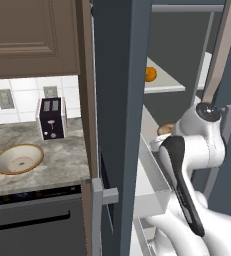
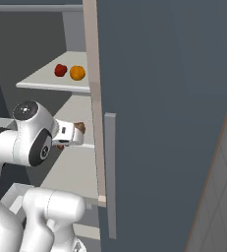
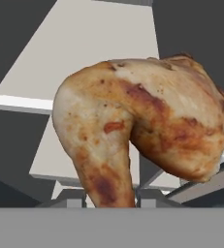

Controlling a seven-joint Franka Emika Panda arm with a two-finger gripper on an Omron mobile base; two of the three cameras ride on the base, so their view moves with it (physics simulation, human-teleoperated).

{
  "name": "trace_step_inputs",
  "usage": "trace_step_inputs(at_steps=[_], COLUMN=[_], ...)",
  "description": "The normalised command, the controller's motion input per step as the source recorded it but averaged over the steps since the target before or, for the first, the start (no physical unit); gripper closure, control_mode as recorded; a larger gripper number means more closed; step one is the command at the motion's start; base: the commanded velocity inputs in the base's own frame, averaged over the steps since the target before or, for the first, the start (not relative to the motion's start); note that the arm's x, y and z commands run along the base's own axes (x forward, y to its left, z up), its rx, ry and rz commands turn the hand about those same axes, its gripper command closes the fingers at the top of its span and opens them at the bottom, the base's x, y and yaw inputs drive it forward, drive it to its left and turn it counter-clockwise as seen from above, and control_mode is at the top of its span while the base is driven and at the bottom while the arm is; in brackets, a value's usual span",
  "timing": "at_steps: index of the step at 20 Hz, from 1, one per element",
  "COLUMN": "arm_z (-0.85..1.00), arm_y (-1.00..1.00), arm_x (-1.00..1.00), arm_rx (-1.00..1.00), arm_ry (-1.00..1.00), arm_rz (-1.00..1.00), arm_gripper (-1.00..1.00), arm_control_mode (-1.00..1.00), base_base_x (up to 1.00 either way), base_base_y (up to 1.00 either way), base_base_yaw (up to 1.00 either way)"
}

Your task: Take the bell pepper, chicken drumstick, and orange from the freezer and place them in the bowl on the counter.

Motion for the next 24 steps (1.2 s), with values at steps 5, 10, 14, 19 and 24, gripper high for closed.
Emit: trace_step_inputs(at_steps=[5, 10, 14, 19, 24], arm_z=[0.35, 0.32, 0.21, 0.20, 0.18], arm_y=[-0.02, -0.03, -0.01, -0.07, -0.01], arm_x=[-0.35, -0.48, -0.54, -0.53, -0.40], arm_rx=[0.00, 0.00, 0.00, 0.01, 0.00], arm_ry=[0.00, 0.00, 0.03, 0.04, 0.05], arm_rz=[-0.02, -0.02, -0.02, -0.01, -0.01], arm_gripper=[1.00, 1.00, 1.00, 1.00, 1.00], arm_control_mode=[-1.00, -1.00, -1.00, -1.00, -1.00], base_base_x=[0.00, 0.00, 0.00, 0.00, 0.00], base_base_y=[0.00, 0.00, 0.00, 0.00, 0.00], base_base_yaw=[0.00, 0.00, 0.00, 0.00, 0.00])
